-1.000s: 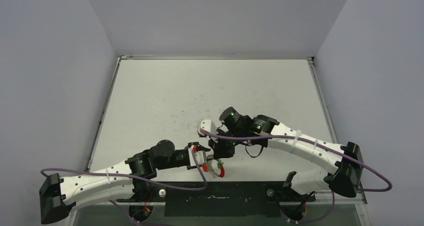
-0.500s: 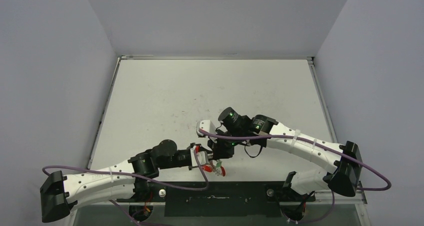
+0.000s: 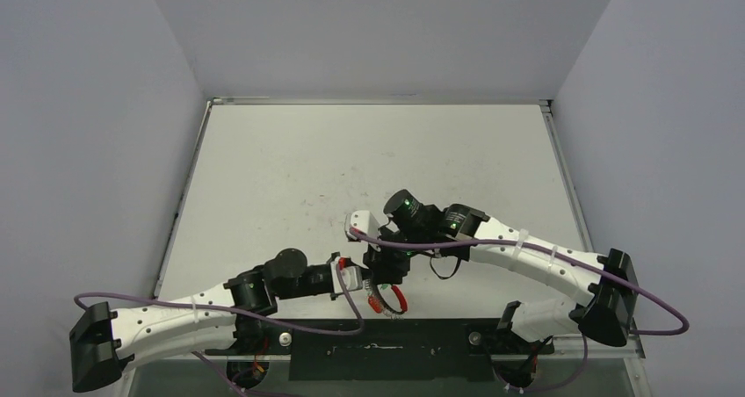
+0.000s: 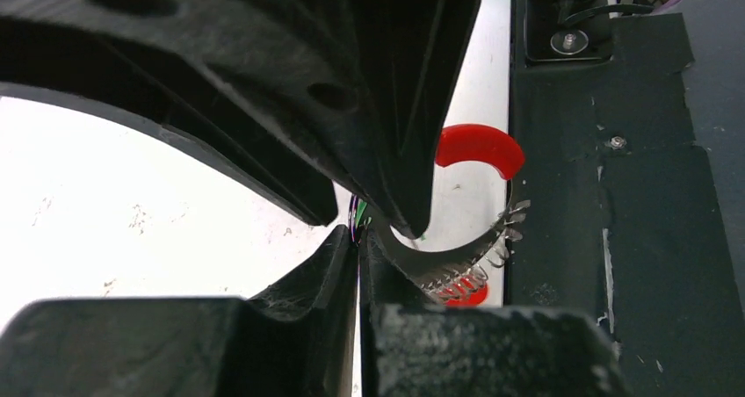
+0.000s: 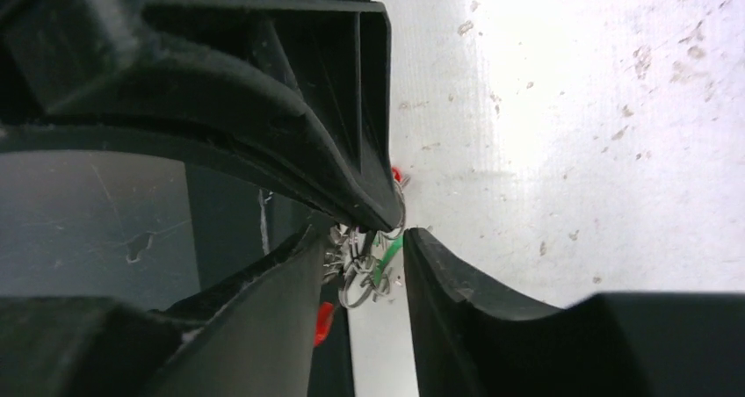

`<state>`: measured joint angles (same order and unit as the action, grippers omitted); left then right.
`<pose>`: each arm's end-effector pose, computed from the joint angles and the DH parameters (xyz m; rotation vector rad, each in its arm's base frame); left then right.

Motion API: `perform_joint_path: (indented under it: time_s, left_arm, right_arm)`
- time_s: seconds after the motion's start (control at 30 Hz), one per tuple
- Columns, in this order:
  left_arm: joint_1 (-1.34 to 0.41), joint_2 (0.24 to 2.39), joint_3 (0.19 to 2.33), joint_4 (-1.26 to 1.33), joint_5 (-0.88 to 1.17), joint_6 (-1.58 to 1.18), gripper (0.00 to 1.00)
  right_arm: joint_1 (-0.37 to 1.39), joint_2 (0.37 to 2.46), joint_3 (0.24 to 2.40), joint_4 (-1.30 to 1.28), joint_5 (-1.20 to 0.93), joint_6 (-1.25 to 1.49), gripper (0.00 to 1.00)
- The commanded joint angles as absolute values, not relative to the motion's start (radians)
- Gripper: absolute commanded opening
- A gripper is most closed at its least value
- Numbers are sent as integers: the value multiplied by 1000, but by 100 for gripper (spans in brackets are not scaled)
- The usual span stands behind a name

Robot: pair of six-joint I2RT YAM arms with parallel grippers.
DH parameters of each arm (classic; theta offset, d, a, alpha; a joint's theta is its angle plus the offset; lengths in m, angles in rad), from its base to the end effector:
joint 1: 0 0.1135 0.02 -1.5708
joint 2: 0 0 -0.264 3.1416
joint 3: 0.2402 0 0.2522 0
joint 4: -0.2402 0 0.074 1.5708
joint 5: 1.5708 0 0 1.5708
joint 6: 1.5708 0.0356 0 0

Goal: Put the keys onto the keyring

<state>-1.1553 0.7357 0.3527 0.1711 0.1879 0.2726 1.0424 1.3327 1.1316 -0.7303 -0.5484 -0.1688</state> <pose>0.0668 -0.1678 0.2319 1.3146 1.3027 -0.7939 0.1211 0.2443 0.2962 -1.6811 2.0022 1.0280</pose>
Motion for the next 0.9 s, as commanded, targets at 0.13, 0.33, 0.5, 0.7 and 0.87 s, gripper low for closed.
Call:
perform_joint_path:
  time_s: [0.13,0.33,0.5,0.7,0.87]
  left_arm:
    - [-1157,666,283,378,184,223,0]
    - [-1157,631,231,458,194,207,0]
    - [-1157,615,214,488,199,202,0]
    - [-1157,615,215,493,206,202,0]
    - [-1157,613,215,494,207,202,0]
  right_arm:
    - [1005,1107,984,-473,-560,-210,54]
    - [990,969,869,-352,-606,-251,54]
    - [988,971,847,-321,-675,-274,51]
    - [988,1046,859,-316,-718,-272,34]
    - [987,1087,873,-328,-707,-273,22]
